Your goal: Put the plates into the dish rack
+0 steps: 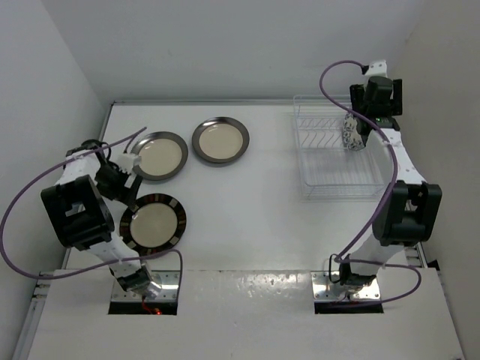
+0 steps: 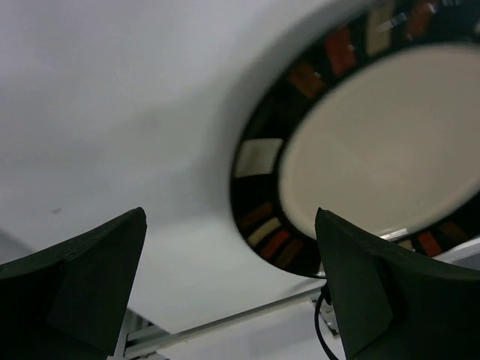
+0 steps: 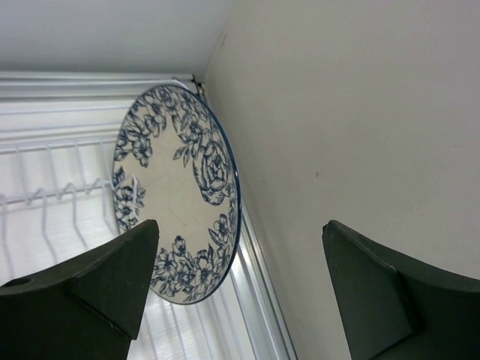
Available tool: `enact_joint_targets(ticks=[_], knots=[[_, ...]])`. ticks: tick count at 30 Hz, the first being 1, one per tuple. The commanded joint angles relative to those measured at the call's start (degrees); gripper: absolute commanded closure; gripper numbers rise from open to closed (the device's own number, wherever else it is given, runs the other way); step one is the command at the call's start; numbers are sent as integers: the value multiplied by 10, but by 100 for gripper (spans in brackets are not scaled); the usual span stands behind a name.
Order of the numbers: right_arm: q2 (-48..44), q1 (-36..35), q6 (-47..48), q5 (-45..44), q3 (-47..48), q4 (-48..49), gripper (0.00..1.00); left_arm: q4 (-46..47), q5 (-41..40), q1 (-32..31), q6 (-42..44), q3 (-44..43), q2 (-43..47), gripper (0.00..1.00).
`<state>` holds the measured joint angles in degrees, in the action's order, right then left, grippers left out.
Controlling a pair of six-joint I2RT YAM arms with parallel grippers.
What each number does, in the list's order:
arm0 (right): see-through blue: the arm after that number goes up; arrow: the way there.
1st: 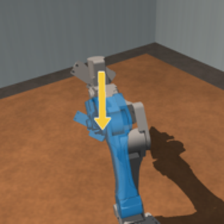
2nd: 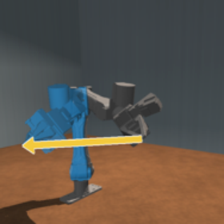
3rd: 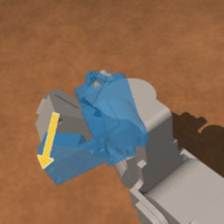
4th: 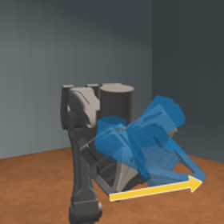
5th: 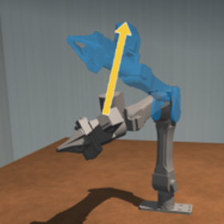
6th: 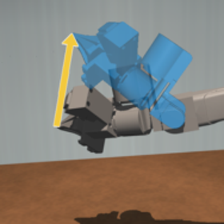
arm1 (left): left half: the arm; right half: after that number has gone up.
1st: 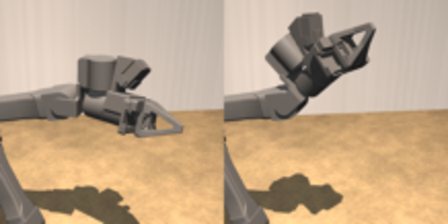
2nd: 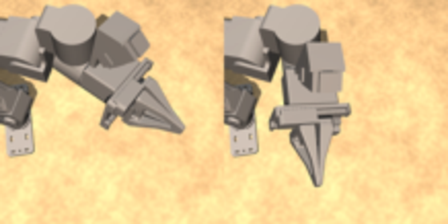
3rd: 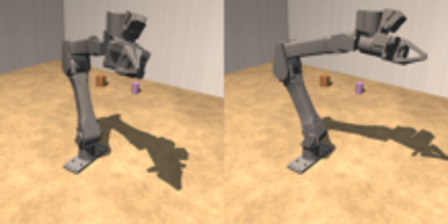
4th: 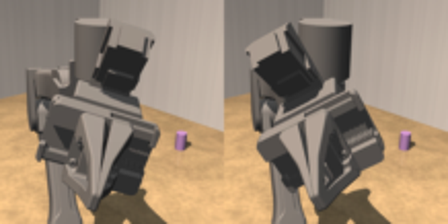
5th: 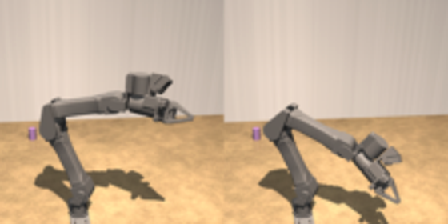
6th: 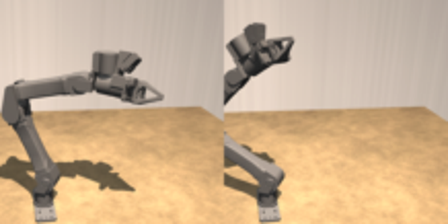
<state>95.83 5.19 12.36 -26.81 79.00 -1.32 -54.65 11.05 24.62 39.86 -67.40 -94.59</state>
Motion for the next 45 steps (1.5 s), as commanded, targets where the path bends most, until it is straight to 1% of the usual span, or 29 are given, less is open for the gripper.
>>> enact_joint_targets(ticks=[1, 4, 5, 7, 8, 11, 12, 14, 16, 18, 20, 23, 25, 26, 28, 29, 30, 31, 32, 33, 34, 35, 37, 38, 39, 41, 42, 44, 45], knots=[[-45, -18, -13, 4, 31, -3, 11, -27, 56, 15, 81, 22, -27, 0], [-64, -28, -12, 3, 27, -12, 9, -27, 91, 45, 102, 22, -80, 6], [-69, -35, -13, 2, 25, -13, 9, -40, 104, 53, 111, 13, -93, 12], [-92, -39, -11, 3, 9, -9, 9, -65, 129, 53, 138, 5, -112, 16], [-99, -42, -12, 3, 3, -2, 9, -65, 138, 53, 144, 5, -125, 21], [-138, -47, -4, 4, -24, 9, 9, -53, 122, 47, 144, 22, -139, 32], [-145, -48, -4, 4, -33, 9, 9, -48, 116, 47, 149, 28, -144, 39], [-166, -47, -9, 5, -46, 24, 9, -42, 111, 41, 149, 33, -161, 47], [-186, -48, -8, 4, -53, 29, 9, -42, 111, 41, 149, 33, -179, 71], [-193, -48, -19, 3, -58, 31, 9, -42, 124, 36, 142, 28, -184, 100], [-205, -63, -29, 5, -67, 28, 9, -42, 136, 36, 142, 10, -184, 100], [-221, -77, -41, 27, -76, 15, 9, -49, 148, 9, 137, -11, -147, 100], [-231, -87, -49, 100, -75, -17, 9, -55, 154, -20, 131, -25, -123, 100], [-231, -92, -57, 127, -70, -66, 11, -55, 154, -31, 123, -44, -112, 100], [-226, -107, -67, 264, -55, -104, 12, -55, 181, -70, 112, -69, -83, 100], [-217, -116, -82, 356, -51, -144, 12, -60, 190, -86, 102, -93, -75, 100], [-215, -125, -94, 393, -52, -150, 12, -60, 208, -103, 95, -106, -67, 100], [-210, -153, -109, 477, -58, -141, 13, -60, 215, -139, 88, -118, -53, 100], [-195, -163, -116, 503, -81, -134, 13, -49, 220, -157, 70, -129, -46, 100], [-187, -172, -194, 524, -92, -87, 13, -42, 220, -176, 59, -150, -41, 100], [-181, -205, -217, 568, -103, -64, 13, -35, 226, -192, 48, -161, -41, 100], [-154, -217, -252, 578, -138, -42, 13, -23, 231, -223, 30, -171, -35, 100], [-123, -258, -311, 585, -158, 36, 11, -18, 237, -250, 16, -206, -35, 100], [-100, -298, -322, 595, -164, 54, 11, -13, 242, -274, 10, -217, -35, 100], [-70, -312, -337, 599, -166, 102, 11, -12, 242, -286, 5, -237, -35, 100], [-40, -349, -342, 602, -160, 124, 11, -12, 242, -316, 5, -251, -41, 100], [6, -355, -344, 602, -140, 136, 11, -12, 242, -327, 5, -257, -47, 100], [36, -366, -356, 601, -129, 156, 11, -12, 237, -350, 5, -265, -53, 100], [71, -367, -367, 598, -119, 163, 11, -12, 237, -350, 5, -271, -53, 100]])
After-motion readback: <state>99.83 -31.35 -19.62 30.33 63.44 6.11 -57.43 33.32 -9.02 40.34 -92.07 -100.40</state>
